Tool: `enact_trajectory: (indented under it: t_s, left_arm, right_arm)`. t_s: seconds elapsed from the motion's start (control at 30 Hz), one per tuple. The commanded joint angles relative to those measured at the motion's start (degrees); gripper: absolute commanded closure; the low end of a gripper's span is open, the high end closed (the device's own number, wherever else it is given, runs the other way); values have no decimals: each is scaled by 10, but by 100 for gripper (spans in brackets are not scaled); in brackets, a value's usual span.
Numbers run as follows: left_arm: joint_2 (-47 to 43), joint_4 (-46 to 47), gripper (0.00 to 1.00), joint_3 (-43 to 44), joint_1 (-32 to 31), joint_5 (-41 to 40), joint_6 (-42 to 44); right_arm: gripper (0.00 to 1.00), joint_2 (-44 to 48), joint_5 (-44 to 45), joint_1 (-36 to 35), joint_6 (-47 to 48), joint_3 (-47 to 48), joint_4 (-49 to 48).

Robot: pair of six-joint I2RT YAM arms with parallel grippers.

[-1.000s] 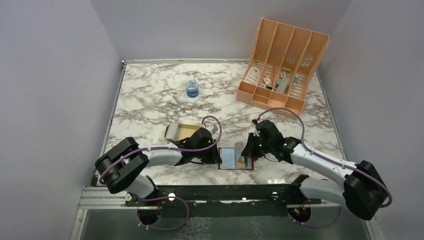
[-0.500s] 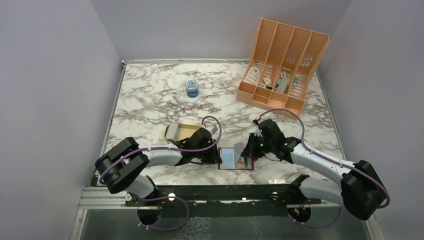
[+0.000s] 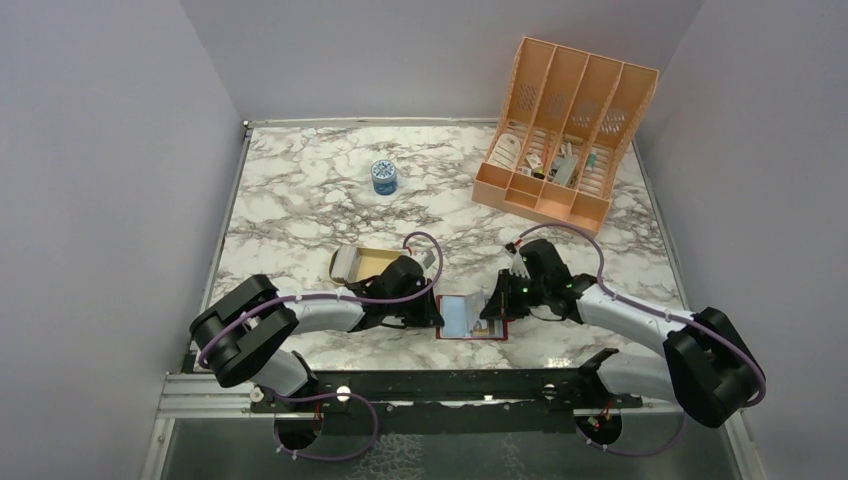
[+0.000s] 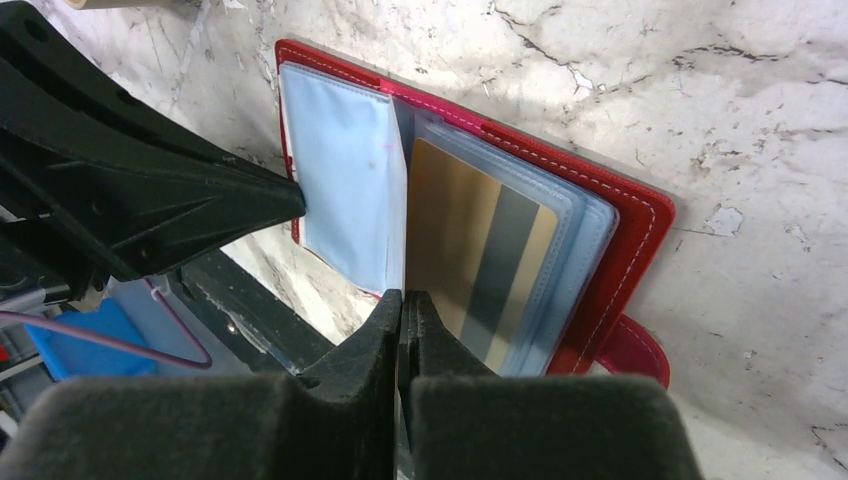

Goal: Put the credit cards into the card holder
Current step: Insert the credit card into the card holder.

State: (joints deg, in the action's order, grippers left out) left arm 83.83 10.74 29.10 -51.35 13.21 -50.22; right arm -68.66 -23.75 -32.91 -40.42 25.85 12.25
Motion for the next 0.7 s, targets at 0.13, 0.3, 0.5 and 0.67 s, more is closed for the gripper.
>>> enact_trajectory:
  t_s: [0.13,0.3,0.5,0.67]
  left_arm:
    - [-1,-13,94,-18,-3,-24,2]
    - [-4,-13,94,-21,-3,-26,1]
    - [-6,-13,94,-22,-4,-28,-2]
    - [-9,-13,94,-25,-5,-30,-4]
  right_arm:
    - [99,-22,-37,18,7,-16,1]
    - [99,-25,-54,23,-2,-28,-15]
    - [99,-18,-57,25,-28,-48,-36]
    - [99,-3,-39,25,-49,-62,-43]
